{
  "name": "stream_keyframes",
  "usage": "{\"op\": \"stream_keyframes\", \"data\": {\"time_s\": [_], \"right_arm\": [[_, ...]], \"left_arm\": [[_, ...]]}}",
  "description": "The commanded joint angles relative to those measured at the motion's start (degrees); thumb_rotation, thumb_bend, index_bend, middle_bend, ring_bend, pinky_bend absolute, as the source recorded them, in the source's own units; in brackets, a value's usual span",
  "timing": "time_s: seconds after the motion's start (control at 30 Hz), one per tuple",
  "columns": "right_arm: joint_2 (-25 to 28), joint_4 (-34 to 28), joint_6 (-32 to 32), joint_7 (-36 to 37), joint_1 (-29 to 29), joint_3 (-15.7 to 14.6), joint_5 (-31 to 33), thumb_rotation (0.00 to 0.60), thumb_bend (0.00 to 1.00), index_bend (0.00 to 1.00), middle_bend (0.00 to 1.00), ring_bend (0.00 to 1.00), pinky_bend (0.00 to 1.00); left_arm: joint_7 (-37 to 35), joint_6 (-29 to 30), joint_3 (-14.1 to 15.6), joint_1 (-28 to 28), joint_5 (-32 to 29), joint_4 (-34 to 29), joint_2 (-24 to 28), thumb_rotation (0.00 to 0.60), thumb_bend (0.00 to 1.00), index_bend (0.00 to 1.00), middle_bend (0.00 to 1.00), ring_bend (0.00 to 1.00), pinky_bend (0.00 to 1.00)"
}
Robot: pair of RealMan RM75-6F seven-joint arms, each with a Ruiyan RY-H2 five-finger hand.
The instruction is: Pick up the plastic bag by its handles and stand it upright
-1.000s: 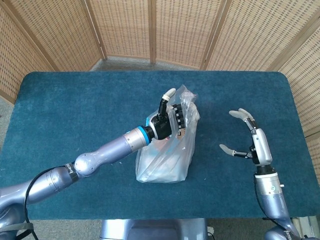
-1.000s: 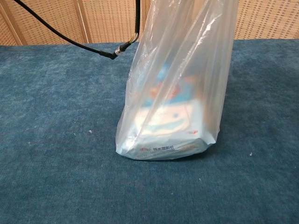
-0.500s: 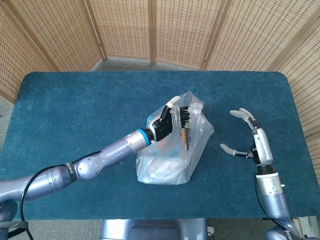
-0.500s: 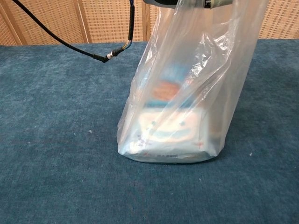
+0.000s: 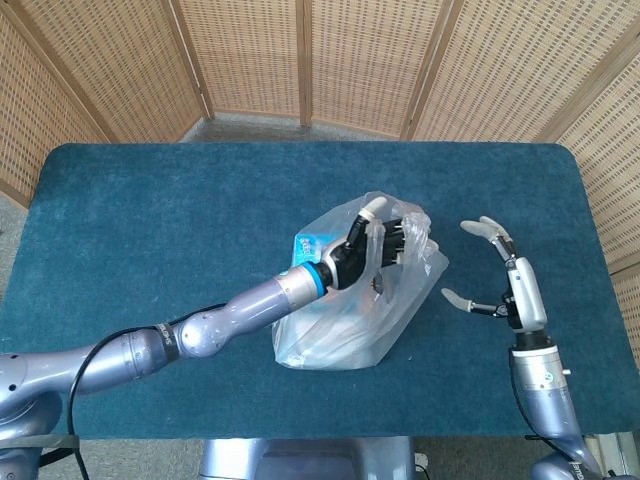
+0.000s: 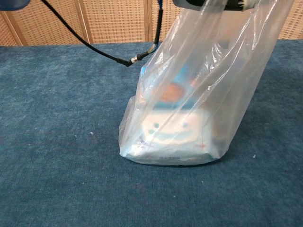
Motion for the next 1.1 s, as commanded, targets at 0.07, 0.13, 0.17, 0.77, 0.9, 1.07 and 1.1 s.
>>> {"op": "stream_keyframes", "data": {"time_s": [0.07,0.13,0.17,0.77,0.9,1.07,1.1], "right_arm": [[0.2,-0.12,-0.02,-0.19,-0.03,-0.15,-0.16,0.6,0.09,0.2,0.22,0.1,0.08],[0.26,-0.21,-0.05,-0.14,-0.01,-0.16,-0.19,0.6,0.09,0.2,0.22,0.1,0.08],[0.24,-0.19,-0.09,-0.13,0.05,-0.13,-0.2,0.6,0.09,0.2,0.22,0.1,0.08],[0.41,0.12,0.07,0.37,0.03,-0.21,-0.35,0.6,0.09,0.2,0.22,0.1,0.08],[0.3,0.08,0.13,0.06,0.06,-0.27,-0.39,0.6,0.09,0.2,0.22,0.1,0.08],[0.11,0.3,0.29,-0.89,0.12,-0.25,-0.32,0.6,0.1,0.2,0.22,0.1,0.08],[0.09,0.37,0.29,-0.98,0.14,-0.24,-0.28,0.6,0.1,0.2,0.22,0.1,0.08]], "left_arm": [[-0.92,-1.09,0.63,-2.29,-1.91,1.52,-0.9,0.0,0.23,0.29,0.35,0.24,0.2],[-1.89,-1.81,0.48,-3.13,-3.24,2.27,-1.19,0.0,0.23,0.27,0.34,0.23,0.2],[-2.39,-2.08,0.45,-3.44,-3.91,2.61,-1.3,0.0,0.22,0.26,0.33,0.23,0.2],[-1.2,-12.55,-13.19,5.38,-3.69,3.13,-8.29,0.0,0.22,0.25,0.33,0.28,0.37],[-0.17,-11.92,-14.44,7.21,-3.63,2.54,-9.09,0.0,0.22,0.29,0.35,0.39,0.46],[-0.09,-8.62,-14.95,9.08,-4.17,0.2,-8.38,0.0,0.28,0.43,0.48,0.56,0.6],[-0.12,-8.27,-14.93,9.23,-4.25,-0.24,-8.13,0.0,0.3,0.44,0.48,0.57,0.62]]}}
